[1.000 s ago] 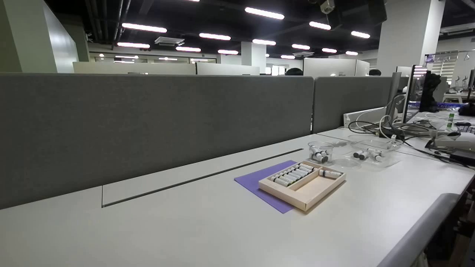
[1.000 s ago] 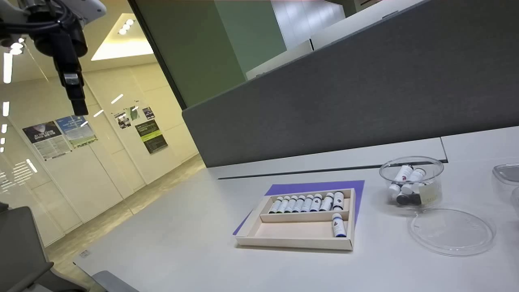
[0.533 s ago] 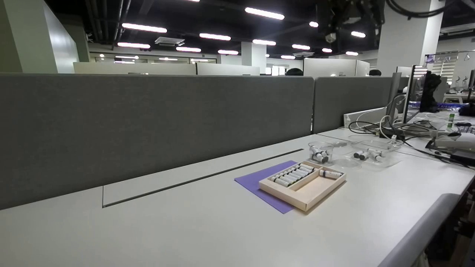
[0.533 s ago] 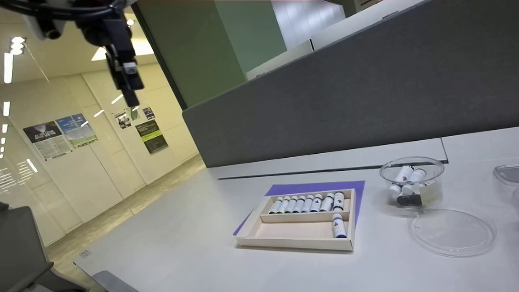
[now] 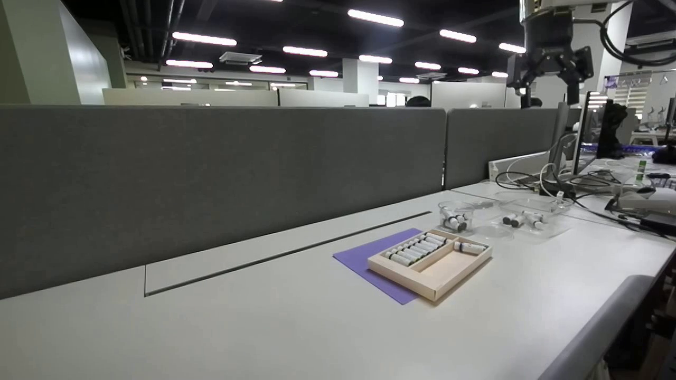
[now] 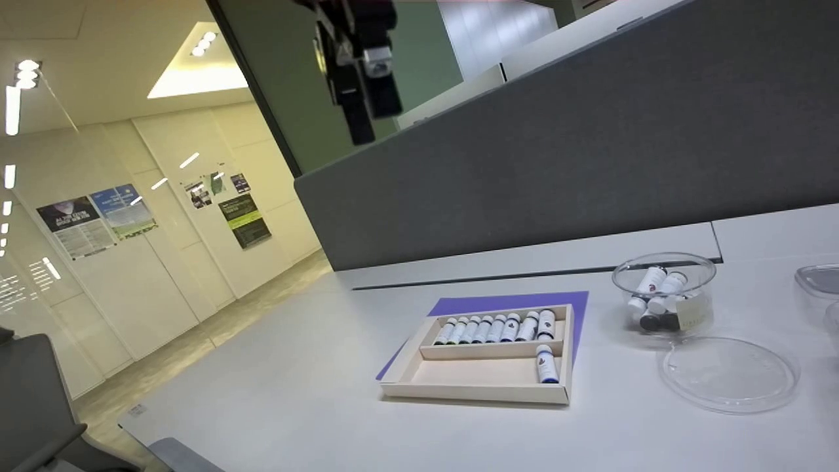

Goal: Remove two bottles from the container on the right and place them in the container on the left

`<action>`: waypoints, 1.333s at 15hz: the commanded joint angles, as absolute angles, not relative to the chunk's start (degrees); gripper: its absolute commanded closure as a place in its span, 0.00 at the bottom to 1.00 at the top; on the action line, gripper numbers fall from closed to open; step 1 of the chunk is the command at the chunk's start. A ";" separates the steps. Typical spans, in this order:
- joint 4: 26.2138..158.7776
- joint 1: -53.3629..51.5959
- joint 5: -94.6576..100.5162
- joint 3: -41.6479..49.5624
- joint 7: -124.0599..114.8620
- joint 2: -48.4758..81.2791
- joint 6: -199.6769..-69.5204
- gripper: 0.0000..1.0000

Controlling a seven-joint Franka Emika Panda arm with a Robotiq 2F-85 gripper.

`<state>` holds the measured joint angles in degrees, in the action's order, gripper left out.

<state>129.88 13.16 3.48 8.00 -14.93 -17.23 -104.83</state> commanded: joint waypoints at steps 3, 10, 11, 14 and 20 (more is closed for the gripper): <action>128.67 12.81 3.44 8.46 -14.76 -15.76 -104.58 0.00; 128.41 12.50 3.43 8.13 -14.79 -15.76 -104.42 0.00; 127.86 12.78 3.23 8.30 -15.85 -14.86 -106.31 0.00; 124.69 13.44 1.32 9.97 -15.71 -9.46 -113.97 0.00; 115.21 16.53 2.77 14.74 -16.46 6.98 -130.33 0.00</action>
